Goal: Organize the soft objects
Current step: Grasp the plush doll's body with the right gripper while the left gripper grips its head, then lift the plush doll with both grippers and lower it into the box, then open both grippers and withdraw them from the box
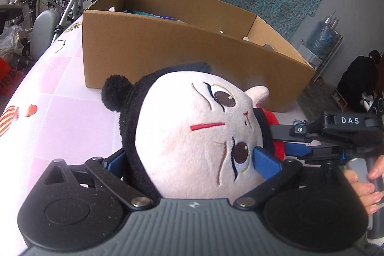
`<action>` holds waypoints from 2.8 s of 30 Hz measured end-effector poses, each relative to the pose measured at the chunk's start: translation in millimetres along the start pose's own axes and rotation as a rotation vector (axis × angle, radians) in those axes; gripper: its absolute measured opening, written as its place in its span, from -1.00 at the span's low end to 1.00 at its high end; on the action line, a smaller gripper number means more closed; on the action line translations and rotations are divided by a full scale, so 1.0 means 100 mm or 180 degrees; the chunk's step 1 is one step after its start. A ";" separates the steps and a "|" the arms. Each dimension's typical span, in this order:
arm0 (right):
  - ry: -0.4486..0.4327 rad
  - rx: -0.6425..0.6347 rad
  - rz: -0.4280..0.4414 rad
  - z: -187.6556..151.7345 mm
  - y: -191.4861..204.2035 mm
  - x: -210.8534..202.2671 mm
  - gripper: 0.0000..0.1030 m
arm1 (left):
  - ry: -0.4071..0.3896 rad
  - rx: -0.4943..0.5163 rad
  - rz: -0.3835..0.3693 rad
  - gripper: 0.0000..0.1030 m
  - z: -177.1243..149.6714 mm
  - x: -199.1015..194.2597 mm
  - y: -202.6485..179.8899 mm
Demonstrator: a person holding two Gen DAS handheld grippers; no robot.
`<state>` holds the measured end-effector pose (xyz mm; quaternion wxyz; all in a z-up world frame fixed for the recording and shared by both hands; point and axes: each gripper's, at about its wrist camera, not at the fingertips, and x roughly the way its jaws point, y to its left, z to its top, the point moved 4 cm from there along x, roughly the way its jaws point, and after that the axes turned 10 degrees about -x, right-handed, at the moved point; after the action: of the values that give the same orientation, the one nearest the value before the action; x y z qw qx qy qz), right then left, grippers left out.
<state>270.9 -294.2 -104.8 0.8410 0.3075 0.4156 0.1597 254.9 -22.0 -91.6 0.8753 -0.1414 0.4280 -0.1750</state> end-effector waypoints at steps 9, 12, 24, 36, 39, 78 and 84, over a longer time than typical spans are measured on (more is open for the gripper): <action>0.0141 -0.0011 0.0121 -0.50 -0.02 -0.53 -0.07 | 0.0069 0.0060 -0.0043 0.97 -0.46 -0.36 -0.15; 0.0192 -0.0141 0.0060 -0.53 0.03 -0.68 -0.08 | 0.0092 0.0084 0.0036 0.90 -0.49 -0.45 -0.25; -0.0487 -0.0857 0.0213 -0.07 0.77 -1.67 -0.08 | -0.0448 0.0114 -0.0244 0.86 -0.10 -1.26 -0.69; -0.0837 -0.1223 -0.0077 1.61 1.24 -1.35 -0.08 | -0.0603 0.0229 -0.0475 0.88 1.43 -0.87 -0.89; -0.0784 -0.1161 -0.0180 2.16 1.21 -0.89 -0.08 | -0.0425 0.0144 -0.0502 0.88 1.89 -0.47 -0.74; 0.0511 -0.3480 -0.0367 1.52 0.89 -0.35 0.53 | 0.0758 0.2407 -0.0719 0.84 1.30 0.22 -1.12; 0.0641 -0.3652 -0.1008 1.28 0.71 -0.04 0.08 | 0.1128 0.2736 0.0013 0.44 1.03 0.76 -1.05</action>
<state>369.2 -291.8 3.2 0.8427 -0.2775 0.3815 0.2595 360.8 -138.5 -42.0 0.7682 0.2672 0.4599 -0.3563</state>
